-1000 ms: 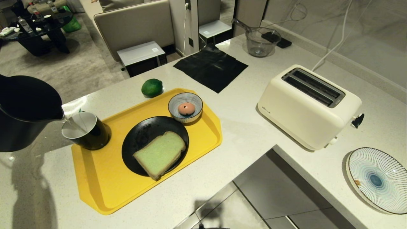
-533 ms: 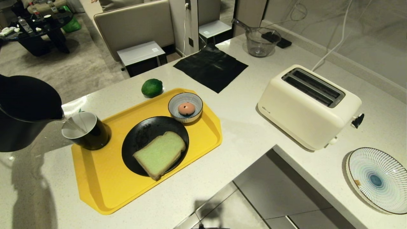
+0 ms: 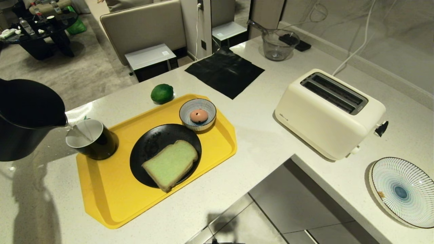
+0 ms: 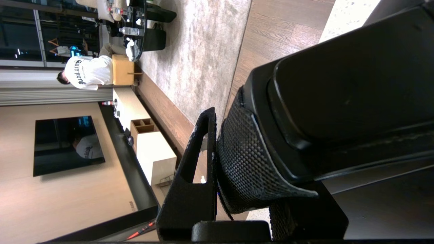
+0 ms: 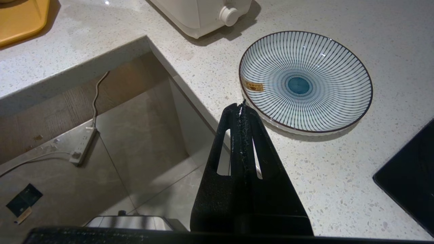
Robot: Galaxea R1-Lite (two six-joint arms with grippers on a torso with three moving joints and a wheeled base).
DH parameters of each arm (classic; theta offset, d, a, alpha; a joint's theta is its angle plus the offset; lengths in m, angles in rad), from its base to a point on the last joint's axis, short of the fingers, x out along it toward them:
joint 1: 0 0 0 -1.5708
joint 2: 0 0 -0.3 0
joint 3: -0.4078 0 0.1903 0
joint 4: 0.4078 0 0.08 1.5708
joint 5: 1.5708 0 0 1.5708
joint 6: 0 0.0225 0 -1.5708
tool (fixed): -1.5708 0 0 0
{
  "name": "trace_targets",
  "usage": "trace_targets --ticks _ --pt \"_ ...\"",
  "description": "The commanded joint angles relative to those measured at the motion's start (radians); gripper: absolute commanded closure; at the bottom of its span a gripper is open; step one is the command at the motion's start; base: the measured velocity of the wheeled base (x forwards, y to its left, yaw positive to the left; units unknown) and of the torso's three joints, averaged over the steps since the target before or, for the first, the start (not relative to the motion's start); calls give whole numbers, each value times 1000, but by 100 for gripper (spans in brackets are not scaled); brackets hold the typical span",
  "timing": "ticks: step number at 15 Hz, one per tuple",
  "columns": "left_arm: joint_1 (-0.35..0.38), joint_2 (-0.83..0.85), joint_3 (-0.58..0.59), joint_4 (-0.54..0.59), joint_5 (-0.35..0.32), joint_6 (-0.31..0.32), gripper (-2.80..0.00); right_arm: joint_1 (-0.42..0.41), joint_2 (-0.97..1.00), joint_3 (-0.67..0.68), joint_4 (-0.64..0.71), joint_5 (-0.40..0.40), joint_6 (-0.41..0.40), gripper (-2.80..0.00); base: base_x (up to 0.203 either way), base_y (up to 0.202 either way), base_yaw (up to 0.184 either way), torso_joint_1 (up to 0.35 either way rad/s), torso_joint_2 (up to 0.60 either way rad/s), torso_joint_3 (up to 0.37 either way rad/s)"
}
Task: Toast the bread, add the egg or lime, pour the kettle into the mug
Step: Pour water into a cup
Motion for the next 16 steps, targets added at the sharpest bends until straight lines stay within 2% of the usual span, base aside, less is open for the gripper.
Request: trace_targets --ticks 1,10,15,16 --pt "1 -3 0 0 -1 6 0 0 2 26 -1 -1 0 0 0 0 0 0 0 0" --pt "1 -8 -15 15 14 -1 0 0 2 26 -1 -1 0 0 0 0 0 0 0 0" --pt "1 -14 -15 13 16 -27 0 0 2 26 -1 -1 0 0 0 0 0 0 0 0" --pt "1 -16 -15 13 19 -50 0 0 2 26 -1 -1 0 0 0 0 0 0 0 0"
